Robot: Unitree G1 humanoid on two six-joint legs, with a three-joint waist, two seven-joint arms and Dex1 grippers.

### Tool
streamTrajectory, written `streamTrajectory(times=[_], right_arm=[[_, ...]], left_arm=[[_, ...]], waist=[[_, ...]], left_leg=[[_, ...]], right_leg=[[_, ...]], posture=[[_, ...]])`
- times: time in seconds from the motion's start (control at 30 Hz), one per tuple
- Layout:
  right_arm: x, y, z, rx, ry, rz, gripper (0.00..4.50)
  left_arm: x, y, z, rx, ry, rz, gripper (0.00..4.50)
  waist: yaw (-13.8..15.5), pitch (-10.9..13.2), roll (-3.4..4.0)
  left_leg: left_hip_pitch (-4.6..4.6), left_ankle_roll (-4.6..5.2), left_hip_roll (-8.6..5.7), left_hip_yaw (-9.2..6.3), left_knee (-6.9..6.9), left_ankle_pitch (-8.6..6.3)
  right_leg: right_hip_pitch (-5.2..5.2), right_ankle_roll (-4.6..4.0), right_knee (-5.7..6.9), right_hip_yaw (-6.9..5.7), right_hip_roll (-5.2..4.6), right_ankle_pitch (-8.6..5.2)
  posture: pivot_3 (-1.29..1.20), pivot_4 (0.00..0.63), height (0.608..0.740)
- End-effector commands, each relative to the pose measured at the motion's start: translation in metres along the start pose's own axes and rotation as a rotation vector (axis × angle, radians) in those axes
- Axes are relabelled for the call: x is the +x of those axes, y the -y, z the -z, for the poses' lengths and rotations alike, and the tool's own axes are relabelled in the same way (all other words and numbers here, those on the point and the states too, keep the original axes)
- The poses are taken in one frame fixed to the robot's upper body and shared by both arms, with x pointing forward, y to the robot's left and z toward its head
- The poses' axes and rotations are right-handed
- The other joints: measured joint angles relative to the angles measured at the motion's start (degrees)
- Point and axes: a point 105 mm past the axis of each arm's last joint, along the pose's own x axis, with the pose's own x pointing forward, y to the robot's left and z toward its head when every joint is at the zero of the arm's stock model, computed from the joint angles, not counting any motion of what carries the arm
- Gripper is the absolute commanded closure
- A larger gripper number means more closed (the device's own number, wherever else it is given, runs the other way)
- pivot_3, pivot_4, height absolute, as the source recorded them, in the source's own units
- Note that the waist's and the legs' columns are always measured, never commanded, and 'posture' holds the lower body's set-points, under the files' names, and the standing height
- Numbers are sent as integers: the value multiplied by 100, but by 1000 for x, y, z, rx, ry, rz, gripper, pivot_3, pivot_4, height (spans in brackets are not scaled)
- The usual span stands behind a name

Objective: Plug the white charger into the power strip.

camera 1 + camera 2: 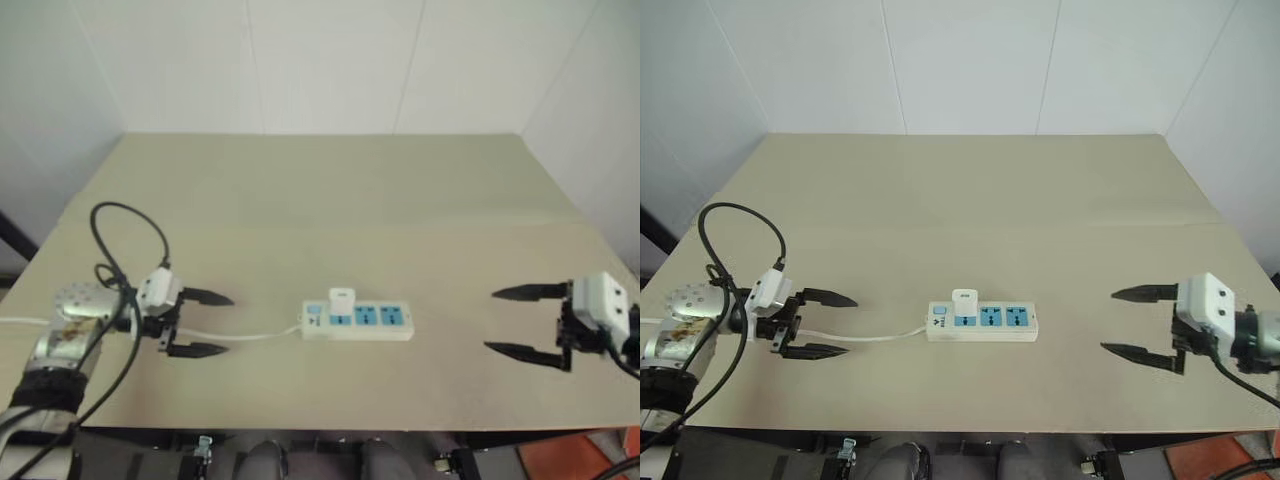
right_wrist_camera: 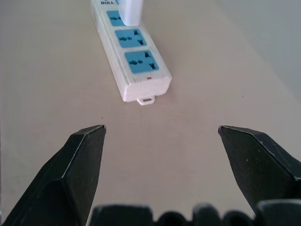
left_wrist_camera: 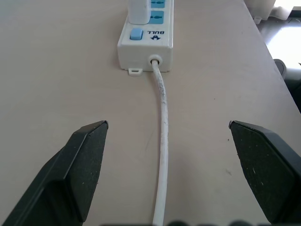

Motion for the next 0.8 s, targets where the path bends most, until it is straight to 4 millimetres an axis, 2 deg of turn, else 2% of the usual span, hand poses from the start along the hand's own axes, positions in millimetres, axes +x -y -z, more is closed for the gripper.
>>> streamTrajectory(times=[0.03,0.5,0.8], right_arm=[[-10,6,-14,-30,-2,38,0],[-16,7,-11,-16,-46,45,0],[-19,3,-7,18,-54,45,0]], left_arm=[[-5,-1,-11,50,28,-29,15],[-8,1,-10,52,24,-85,15],[-11,12,-6,15,24,-127,15]], waist=[[-15,1,-2],[-26,2,-3],[-25,2,-4]], left_leg=[[0,0,1,1,0,0],[0,0,0,1,0,0],[1,0,1,2,0,0]], right_leg=[[-1,-9,0,0,1,5],[0,-25,1,0,0,15],[1,-25,2,0,-1,15]], posture=[[0,150,740],[0,150,740],[0,150,740]])
